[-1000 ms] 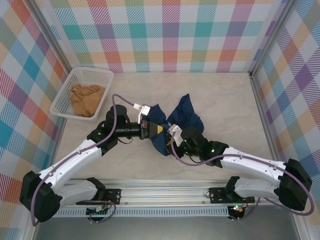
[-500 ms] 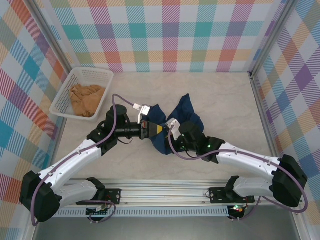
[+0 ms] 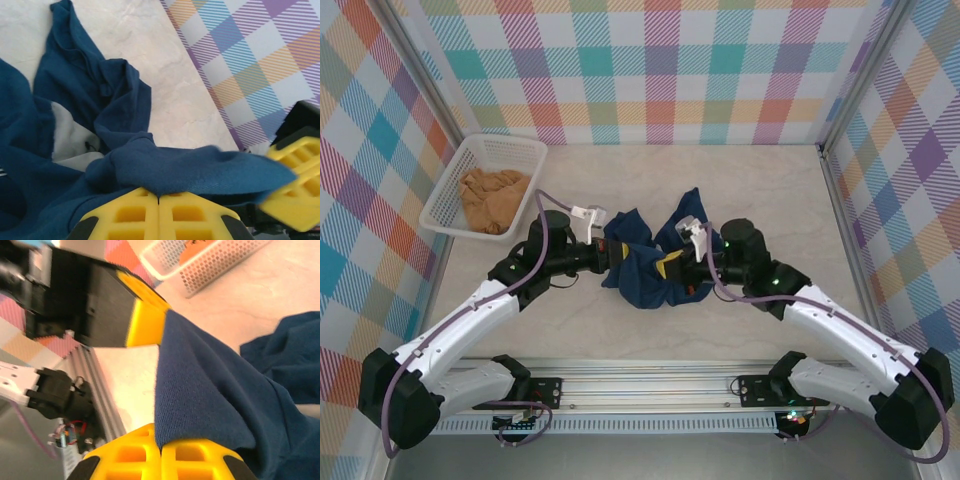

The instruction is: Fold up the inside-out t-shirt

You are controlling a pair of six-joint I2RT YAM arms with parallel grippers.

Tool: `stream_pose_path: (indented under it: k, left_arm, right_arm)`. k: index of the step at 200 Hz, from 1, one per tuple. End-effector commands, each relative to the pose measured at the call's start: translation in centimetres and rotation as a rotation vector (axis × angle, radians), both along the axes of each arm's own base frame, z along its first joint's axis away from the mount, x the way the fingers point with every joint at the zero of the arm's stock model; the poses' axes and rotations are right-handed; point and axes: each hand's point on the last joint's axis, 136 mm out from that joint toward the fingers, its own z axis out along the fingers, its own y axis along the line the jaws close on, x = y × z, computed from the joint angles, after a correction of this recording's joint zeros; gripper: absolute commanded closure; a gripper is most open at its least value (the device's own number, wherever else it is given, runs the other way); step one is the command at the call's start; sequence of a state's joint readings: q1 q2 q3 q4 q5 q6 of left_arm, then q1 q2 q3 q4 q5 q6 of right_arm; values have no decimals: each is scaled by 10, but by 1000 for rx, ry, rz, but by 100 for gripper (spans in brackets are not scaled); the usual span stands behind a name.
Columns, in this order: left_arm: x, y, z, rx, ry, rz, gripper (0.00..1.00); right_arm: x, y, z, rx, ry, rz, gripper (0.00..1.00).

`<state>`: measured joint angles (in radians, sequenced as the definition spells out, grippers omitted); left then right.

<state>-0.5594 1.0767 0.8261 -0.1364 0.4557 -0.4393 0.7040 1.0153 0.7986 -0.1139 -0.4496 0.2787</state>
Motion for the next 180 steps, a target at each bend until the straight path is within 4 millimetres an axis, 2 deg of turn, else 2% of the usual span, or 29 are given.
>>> stream_pose_path:
  k: [1, 26, 44, 79, 86, 119, 128, 148, 168, 180]
  left_arm:
    - [10, 8, 1, 44, -37, 45, 100]
    - [15, 11, -8, 83, -22, 70, 100]
    - [18, 14, -17, 123, -11, 84, 96]
    - [31, 34, -29, 226, -11, 194, 95]
    - [29, 39, -37, 265, 16, 205, 94]
    - [32, 55, -44, 363, 39, 261, 81]
    - [31, 59, -41, 367, 32, 273, 74]
    - [20, 53, -19, 277, -32, 233, 60]
    - [1, 40, 9, 146, -117, 152, 52]
    - [-11, 27, 29, 56, -185, 77, 51]
  right_arm:
    - [-19, 10, 30, 147, 91, 149, 100]
    - [-15, 18, 50, 240, 116, 198, 100]
    - [-12, 22, 60, 284, 130, 218, 100]
    - [-7, 19, 80, 326, 117, 221, 100]
    - [-6, 18, 83, 333, 112, 218, 100]
    - [0, 14, 90, 357, 100, 197, 100]
    - [3, 13, 89, 357, 101, 183, 100]
    - [8, 12, 85, 350, 106, 157, 100]
    - [15, 13, 80, 339, 122, 123, 100]
    - [19, 12, 77, 333, 134, 102, 100]
